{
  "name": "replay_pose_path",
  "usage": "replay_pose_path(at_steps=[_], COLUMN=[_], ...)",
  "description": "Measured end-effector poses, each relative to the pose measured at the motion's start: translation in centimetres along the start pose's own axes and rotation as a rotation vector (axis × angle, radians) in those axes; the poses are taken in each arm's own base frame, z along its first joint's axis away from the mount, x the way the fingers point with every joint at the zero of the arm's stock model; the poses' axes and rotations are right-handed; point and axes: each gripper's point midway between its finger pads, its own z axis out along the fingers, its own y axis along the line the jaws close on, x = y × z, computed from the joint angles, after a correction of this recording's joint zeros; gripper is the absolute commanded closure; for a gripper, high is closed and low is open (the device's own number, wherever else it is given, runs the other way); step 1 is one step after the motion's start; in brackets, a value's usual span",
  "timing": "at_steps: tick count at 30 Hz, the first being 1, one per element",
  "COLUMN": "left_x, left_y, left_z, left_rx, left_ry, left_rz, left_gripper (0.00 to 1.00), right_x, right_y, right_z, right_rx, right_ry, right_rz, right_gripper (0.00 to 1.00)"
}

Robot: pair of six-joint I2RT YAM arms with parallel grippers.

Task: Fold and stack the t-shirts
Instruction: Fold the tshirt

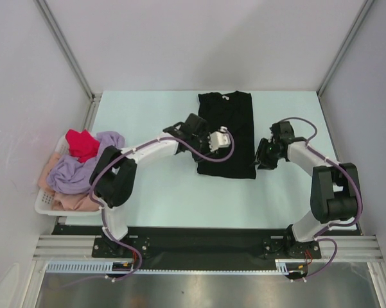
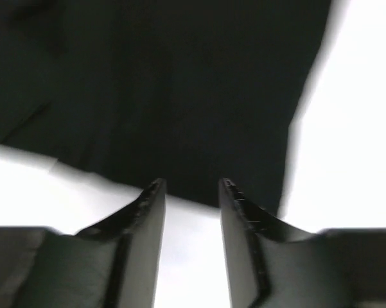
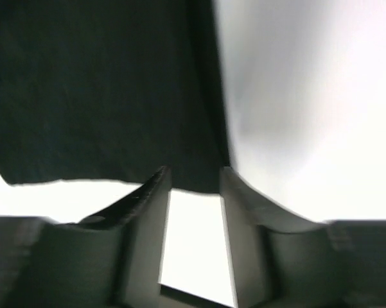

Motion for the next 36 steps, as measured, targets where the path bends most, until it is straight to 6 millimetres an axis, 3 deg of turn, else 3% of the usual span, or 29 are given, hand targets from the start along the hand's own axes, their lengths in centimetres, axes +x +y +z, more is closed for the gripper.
replay_pose_path(at_steps=[2, 5, 9, 12, 18, 20, 23, 29, 33, 36], left_x=[-0.9, 0.5, 3.0, 3.6, 4.5, 4.5, 4.1, 2.4, 3.6, 4.9], left_y=[-2.3, -4.1, -4.8, -4.9, -5.6, -5.5, -5.6, -4.9, -5.4, -6.2], left_z=[1.0, 1.8, 2.7, 3.0, 3.4, 3.3, 2.4, 0.3, 0.5, 1.1], left_rx=[0.046, 0.086, 0.092, 0.078, 0.056, 0.049, 0.043, 0.014, 0.035, 0.077], left_ry=[-0.016, 0.006, 0.064, 0.091, 0.155, 0.155, 0.145, 0.108, 0.147, 0.192], left_rz=[0.037, 0.033, 0.016, 0.026, 0.109, 0.133, 0.160, 0.251, 0.313, 0.330], left_gripper=[0.62, 0.63, 0.62, 0.60, 0.48, 0.39, 0.32, 0.31, 0.31, 0.31], right_x=[1.6, 3.2, 4.4, 5.0, 4.6, 4.5, 4.5, 4.5, 4.1, 4.2], right_y=[0.4, 0.7, -0.1, -0.9, -1.6, -1.9, -2.2, -2.1, -1.7, -1.4], right_z=[0.2, 0.6, 1.1, 1.4, 1.5, 1.4, 0.9, 0.5, 1.0, 1.6], right_rx=[-0.018, -0.031, -0.018, -0.007, 0.001, 0.010, 0.024, 0.014, -0.012, -0.030], right_ry=[0.026, 0.054, 0.072, 0.080, 0.073, 0.071, 0.061, 0.048, 0.043, 0.053], right_rz=[0.001, 0.009, 0.024, 0.035, 0.051, 0.053, 0.047, 0.040, 0.046, 0.055], right_gripper=[0.69, 0.69, 0.69, 0.69, 0.64, 0.55, 0.47, 0.46, 0.49, 0.58])
